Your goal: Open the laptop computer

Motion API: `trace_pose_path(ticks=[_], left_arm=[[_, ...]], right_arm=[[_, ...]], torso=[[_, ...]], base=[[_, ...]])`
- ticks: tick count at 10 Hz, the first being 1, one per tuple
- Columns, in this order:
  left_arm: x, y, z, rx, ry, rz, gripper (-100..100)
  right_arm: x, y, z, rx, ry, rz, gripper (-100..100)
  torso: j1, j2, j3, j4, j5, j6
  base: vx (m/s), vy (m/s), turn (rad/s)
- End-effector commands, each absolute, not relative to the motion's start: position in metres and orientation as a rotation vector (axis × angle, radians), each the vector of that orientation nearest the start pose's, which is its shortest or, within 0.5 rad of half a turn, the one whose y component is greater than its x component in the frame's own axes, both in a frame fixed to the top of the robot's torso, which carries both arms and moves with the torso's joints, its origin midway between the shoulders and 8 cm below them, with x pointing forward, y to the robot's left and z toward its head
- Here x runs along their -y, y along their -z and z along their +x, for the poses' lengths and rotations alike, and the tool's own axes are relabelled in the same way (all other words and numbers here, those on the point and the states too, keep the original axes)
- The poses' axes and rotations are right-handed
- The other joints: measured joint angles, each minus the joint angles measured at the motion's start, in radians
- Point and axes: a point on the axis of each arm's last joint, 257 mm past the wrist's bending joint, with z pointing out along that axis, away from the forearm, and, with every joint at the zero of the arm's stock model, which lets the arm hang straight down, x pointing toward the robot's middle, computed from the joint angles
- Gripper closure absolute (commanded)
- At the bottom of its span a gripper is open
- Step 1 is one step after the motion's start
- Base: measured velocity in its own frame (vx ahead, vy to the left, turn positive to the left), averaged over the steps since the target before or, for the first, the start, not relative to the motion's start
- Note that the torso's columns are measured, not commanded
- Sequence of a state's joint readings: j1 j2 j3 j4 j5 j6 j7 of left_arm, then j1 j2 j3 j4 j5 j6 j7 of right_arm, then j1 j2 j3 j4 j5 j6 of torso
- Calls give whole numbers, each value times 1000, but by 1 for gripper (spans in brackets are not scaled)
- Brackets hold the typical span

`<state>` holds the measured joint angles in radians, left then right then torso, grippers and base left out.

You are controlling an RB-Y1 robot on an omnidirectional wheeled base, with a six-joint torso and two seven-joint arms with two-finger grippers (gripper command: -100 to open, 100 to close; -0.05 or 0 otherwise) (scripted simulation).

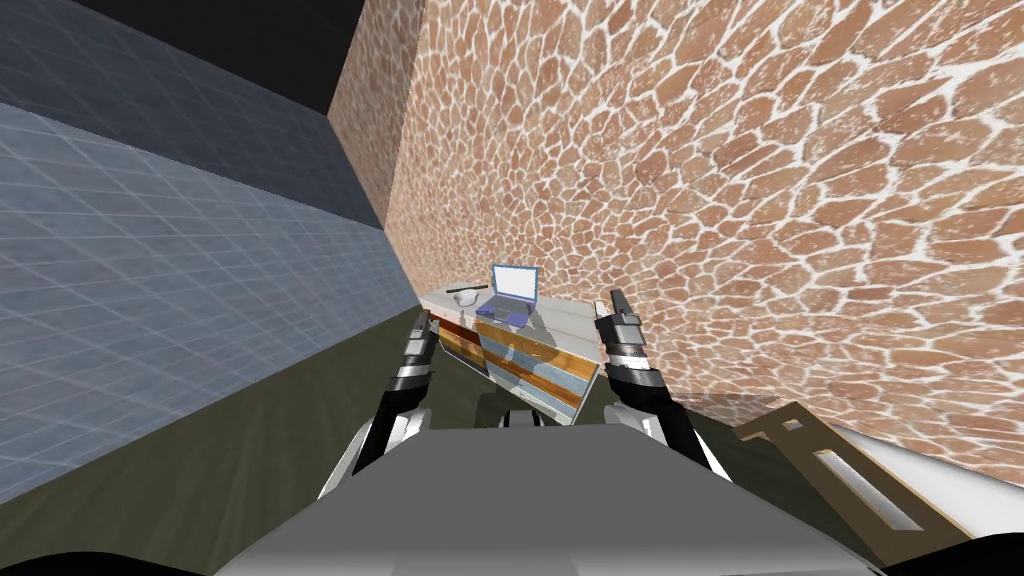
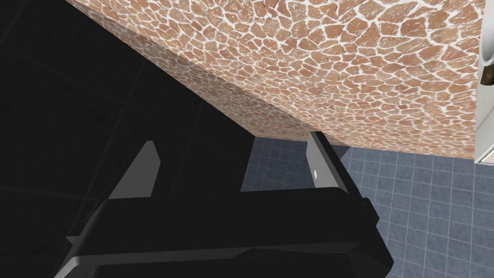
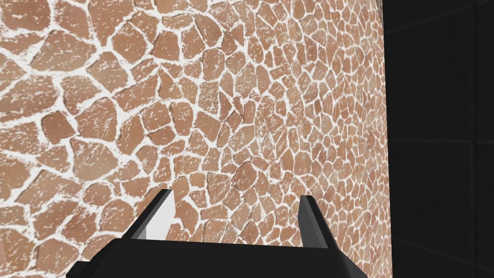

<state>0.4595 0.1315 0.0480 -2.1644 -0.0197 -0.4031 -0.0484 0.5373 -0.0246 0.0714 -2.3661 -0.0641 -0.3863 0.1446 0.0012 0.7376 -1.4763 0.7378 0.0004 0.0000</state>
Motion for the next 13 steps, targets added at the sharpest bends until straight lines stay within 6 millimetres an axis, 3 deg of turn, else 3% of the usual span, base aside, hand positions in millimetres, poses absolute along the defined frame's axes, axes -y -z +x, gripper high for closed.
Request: trace_pose_path(ticks=[1,13], left_arm=[[-296,38,395,-886,1137,-680,-100],[-352,70,465,-1005,983,-853,-100]], right_arm=[[263,-28,346,-682,-1259,681,0],[263,-28,346,-682,-1259,682,0]], torso=[[-1,1,0,0,0,0],[-3,1,1,0,-1,-1]], base=[[36,106,-107],[35,141,-259]])
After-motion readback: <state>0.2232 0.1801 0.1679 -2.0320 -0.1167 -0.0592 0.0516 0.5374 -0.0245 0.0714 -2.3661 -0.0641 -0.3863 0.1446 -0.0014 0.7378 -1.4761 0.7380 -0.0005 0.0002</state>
